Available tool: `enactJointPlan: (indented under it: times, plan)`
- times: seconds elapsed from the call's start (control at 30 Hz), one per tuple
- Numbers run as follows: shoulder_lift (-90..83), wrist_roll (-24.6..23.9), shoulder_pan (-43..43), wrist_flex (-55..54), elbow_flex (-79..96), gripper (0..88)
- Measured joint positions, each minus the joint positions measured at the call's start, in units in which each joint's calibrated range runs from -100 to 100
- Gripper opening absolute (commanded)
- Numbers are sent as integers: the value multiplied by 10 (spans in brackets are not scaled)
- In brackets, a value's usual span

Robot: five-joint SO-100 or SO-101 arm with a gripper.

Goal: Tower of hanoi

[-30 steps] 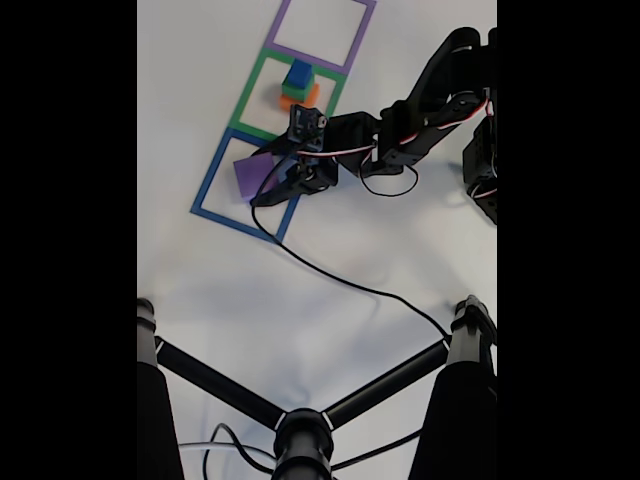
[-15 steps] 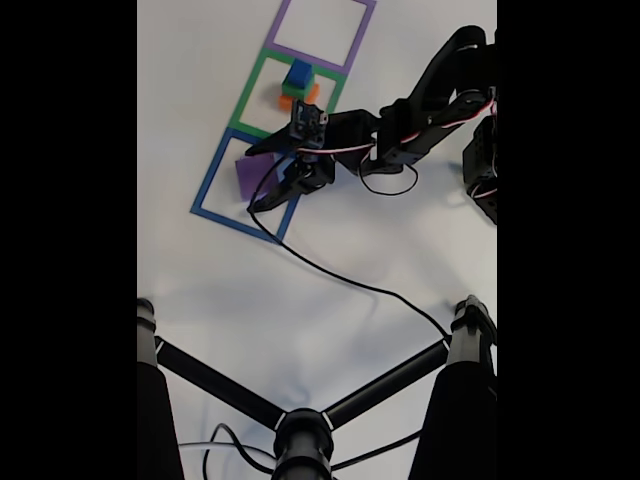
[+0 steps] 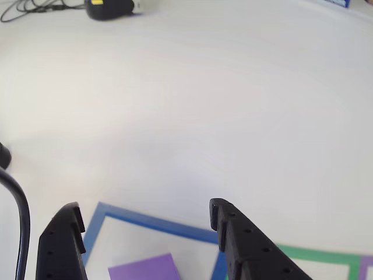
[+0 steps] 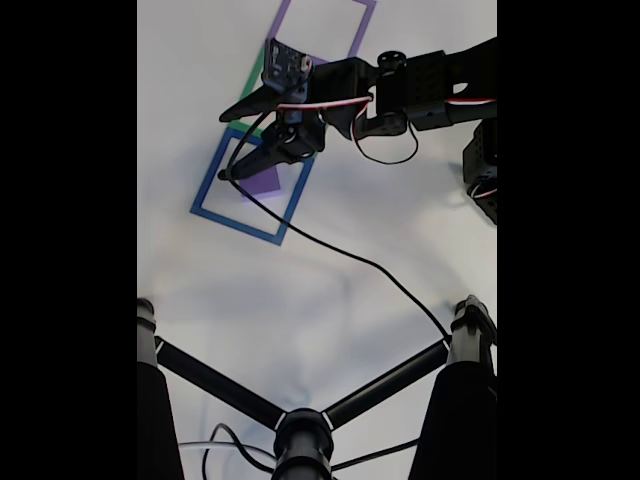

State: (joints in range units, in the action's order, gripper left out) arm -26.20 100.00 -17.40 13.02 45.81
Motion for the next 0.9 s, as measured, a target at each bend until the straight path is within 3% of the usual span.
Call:
enactJointPlan:
  times: [0.33,0.47,0.67,0.9]
  plan:
    - [-193,0,143,564,-210,199]
    - [-222,-2,195,691,-263,215]
    - [-268,-4,251,670,-188,262]
    - [-299,-2,254,431,38,286]
